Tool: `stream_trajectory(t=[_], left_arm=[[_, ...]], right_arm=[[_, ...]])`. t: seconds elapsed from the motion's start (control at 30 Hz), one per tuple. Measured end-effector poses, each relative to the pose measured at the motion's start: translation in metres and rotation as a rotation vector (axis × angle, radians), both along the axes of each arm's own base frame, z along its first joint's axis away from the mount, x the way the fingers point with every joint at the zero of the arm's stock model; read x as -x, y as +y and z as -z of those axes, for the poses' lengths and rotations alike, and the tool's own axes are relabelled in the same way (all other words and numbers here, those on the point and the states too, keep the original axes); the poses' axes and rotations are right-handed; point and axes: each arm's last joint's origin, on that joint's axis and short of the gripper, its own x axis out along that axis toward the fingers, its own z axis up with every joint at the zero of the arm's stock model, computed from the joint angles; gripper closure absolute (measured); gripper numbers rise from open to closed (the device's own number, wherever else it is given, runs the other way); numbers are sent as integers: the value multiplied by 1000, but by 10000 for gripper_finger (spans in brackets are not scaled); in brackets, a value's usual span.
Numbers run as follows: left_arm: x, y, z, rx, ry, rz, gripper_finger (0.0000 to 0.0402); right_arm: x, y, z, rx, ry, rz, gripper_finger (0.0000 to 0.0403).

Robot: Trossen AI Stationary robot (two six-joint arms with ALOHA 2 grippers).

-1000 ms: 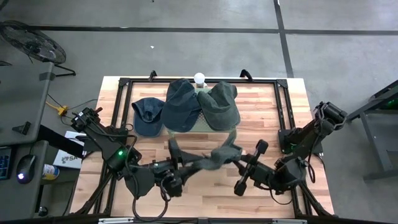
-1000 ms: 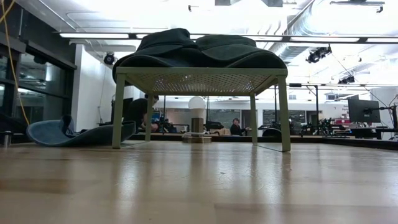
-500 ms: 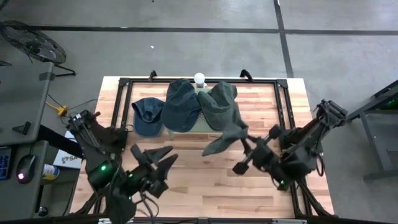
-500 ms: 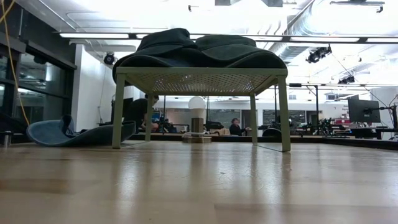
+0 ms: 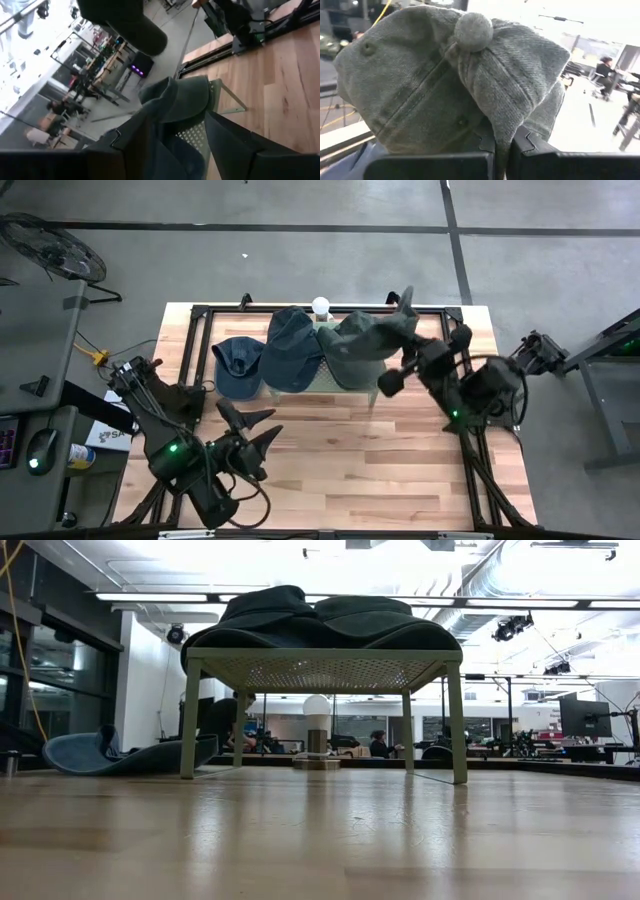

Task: Pick & Place hat
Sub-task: Stack the gray cap on the top of the gray cap on the shelf

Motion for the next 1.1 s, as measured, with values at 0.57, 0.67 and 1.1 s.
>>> stream_trajectory(t=[0.57, 0.67, 1.1], left_arm=[[-4, 2, 12, 73, 47, 0, 213], [-4, 2, 12, 80, 59, 5, 213], [-4, 2, 12, 84, 63, 7, 213]], right_arm=[[-9, 6, 11, 103, 105, -55, 402], [-10, 15, 13, 152, 61, -200, 402], [-29, 2, 41, -180, -101, -796, 402]])
